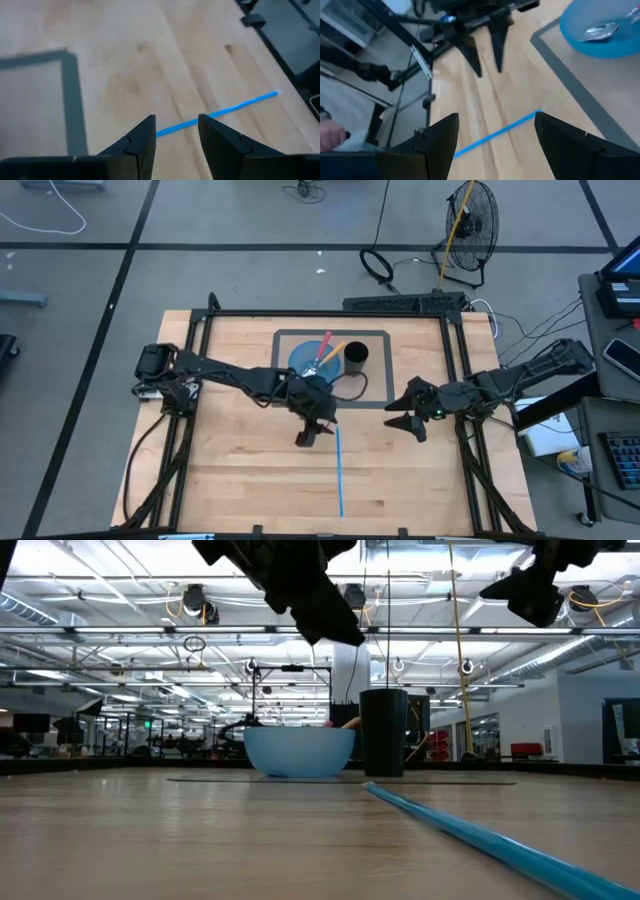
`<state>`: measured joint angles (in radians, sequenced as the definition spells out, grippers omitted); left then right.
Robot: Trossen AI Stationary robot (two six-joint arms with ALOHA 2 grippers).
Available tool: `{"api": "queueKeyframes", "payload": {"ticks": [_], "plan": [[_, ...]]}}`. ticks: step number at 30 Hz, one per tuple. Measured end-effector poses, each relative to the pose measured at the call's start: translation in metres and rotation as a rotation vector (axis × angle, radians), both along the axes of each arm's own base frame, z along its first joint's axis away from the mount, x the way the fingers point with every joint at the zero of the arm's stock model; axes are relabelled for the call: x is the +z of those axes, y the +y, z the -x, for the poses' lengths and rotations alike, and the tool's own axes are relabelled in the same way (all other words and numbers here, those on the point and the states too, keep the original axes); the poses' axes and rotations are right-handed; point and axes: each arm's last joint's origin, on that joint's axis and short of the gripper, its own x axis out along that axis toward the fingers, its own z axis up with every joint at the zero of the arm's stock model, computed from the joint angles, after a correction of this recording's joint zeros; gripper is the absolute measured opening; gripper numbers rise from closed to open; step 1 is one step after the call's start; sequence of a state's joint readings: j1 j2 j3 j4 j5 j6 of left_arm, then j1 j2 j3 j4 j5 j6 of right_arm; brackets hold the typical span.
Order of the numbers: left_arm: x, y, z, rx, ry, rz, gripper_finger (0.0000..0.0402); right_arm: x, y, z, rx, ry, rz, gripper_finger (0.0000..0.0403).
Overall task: Pick & Place Utensil
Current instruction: Put the blue straw into the black cup
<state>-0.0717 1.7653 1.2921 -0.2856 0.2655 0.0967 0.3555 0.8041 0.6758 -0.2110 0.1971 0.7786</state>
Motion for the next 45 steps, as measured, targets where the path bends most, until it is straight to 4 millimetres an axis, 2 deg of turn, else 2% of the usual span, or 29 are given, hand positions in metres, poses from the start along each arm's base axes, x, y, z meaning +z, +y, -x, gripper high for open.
{"api": "queueKeyframes", "payload": {"ticks": [4,8,14,17,24,31,37,42,45], "plan": [[0.006,0.011,0.007,0.040,0.092,0.093,0.0152,-0.001,0.010,-0.007,0.001,-0.024,-0.002,0.0256],[0.010,0.013,0.022,0.036,0.212,0.180,0.0152,-0.012,0.023,-0.025,0.044,-0.022,0.034,0.0256],[0.028,0.003,0.046,0.044,0.264,0.119,0.0152,-0.040,0.032,-0.055,0.040,0.039,0.093,0.0256],[0.038,0.001,0.060,0.074,0.279,0.080,0.0152,-0.056,0.031,-0.071,-0.010,0.071,0.053,0.0256],[0.076,0.003,0.089,0.166,0.177,0.019,0.0152,-0.085,0.037,-0.104,-0.136,0.150,-0.002,0.0256],[0.109,0.009,0.123,0.235,0.073,-0.005,0.0152,-0.094,0.049,-0.139,-0.253,0.258,-0.051,0.0256],[0.131,0.013,0.153,0.279,-0.002,-0.027,0.0152,-0.102,0.054,-0.153,-0.371,0.520,-0.029,0.0256],[0.144,0.015,0.173,0.305,-0.058,-0.034,0.0152,-0.101,0.057,-0.168,-0.429,0.543,-0.082,0.0256],[0.149,0.016,0.180,0.307,-0.083,-0.029,0.0152,-0.109,0.059,-0.172,-0.464,0.563,-0.120,0.0256]]}}
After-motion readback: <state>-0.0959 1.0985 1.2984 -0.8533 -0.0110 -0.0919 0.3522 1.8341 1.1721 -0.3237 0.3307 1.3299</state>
